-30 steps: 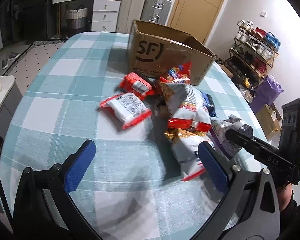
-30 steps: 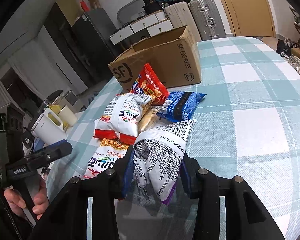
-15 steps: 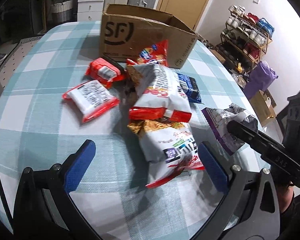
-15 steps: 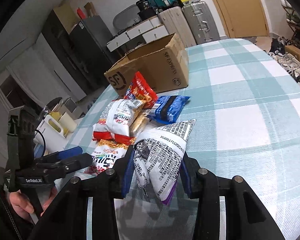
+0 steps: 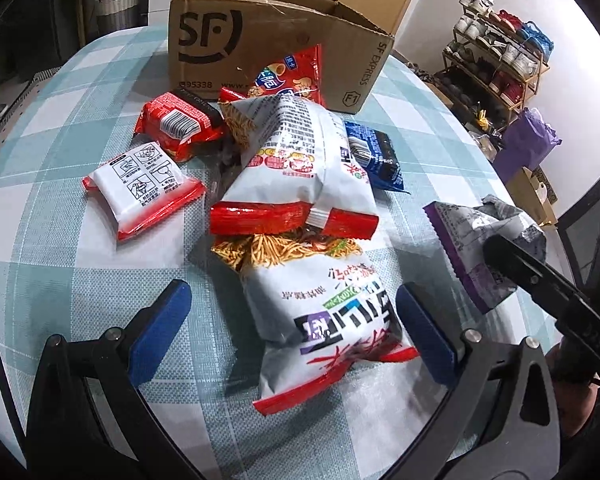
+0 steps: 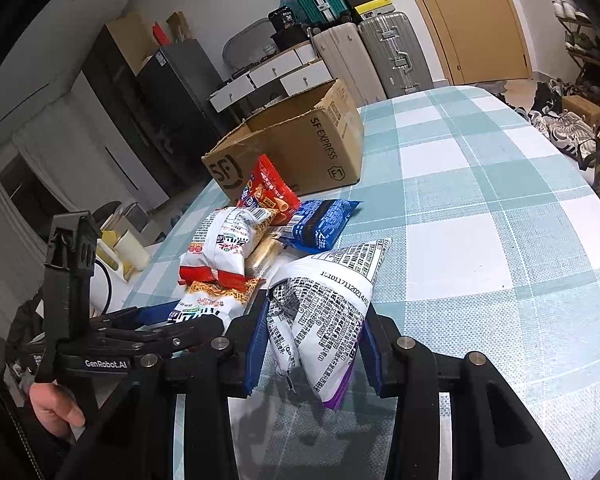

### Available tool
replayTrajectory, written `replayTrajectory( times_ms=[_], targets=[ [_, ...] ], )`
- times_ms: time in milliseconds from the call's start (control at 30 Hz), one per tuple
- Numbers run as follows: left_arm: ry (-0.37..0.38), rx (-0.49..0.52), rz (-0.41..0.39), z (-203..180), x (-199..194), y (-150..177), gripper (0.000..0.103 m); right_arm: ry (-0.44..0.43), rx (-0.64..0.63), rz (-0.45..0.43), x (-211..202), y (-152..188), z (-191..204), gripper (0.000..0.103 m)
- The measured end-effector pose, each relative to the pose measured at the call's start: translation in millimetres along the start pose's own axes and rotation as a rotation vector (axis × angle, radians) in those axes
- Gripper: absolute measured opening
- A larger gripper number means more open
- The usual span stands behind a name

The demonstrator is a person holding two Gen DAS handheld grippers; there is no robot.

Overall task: Organize snacks
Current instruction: 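Grasp the white noodle snack bag with the left gripper while the right gripper holds its bag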

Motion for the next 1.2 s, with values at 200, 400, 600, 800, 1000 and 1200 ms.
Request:
replayTrajectory(
  times_ms=[200,400,600,800,1000,1200],
  targets=[
    [0.022,-0.004,-0.002,-2.9,5.0,-4.6,0.088,-0.004,0.0,-0.003,-2.3,0.9,-0.4,0.041],
    [0.046,0.027,-0.004,-11.8,5.4,-3.4,0.055,-0.003,0.002,0.002,-2.2,1.7,0.0,0.041],
    [0.072,0.026,-0.012,-9.3,3.2,-3.9,0.042,-0.001,-0.001,0.01,-1.6,3.7,4.7,0.041],
    [0.072,0.012,-0.016,-2.6,1.2,-0.7,0.042,0.0,-0.017,0.002,-3.3,0.1,12.9,0.041],
    [0.063,0.004,-0.04,7.0,-8.1,2.4,0.042,-0.001,-0.032,0.001,-4.4,-1.9,21.5,0.041],
    [0.075,-0.011,-0.063,19.8,-23.6,4.9,0.042,-0.004,-0.042,-0.002,-5.0,-3.9,29.2,0.041]
  ],
)
Point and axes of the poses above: each gripper's, at about its wrist camera, not at the fingertips, and x roughly the way its jaws point, z to its left, y to its underside, the point moved 6 cm from there along x, roughly the way its jaws point, and after that the axes turned 15 degrees about -y, right-handed, at the moved point
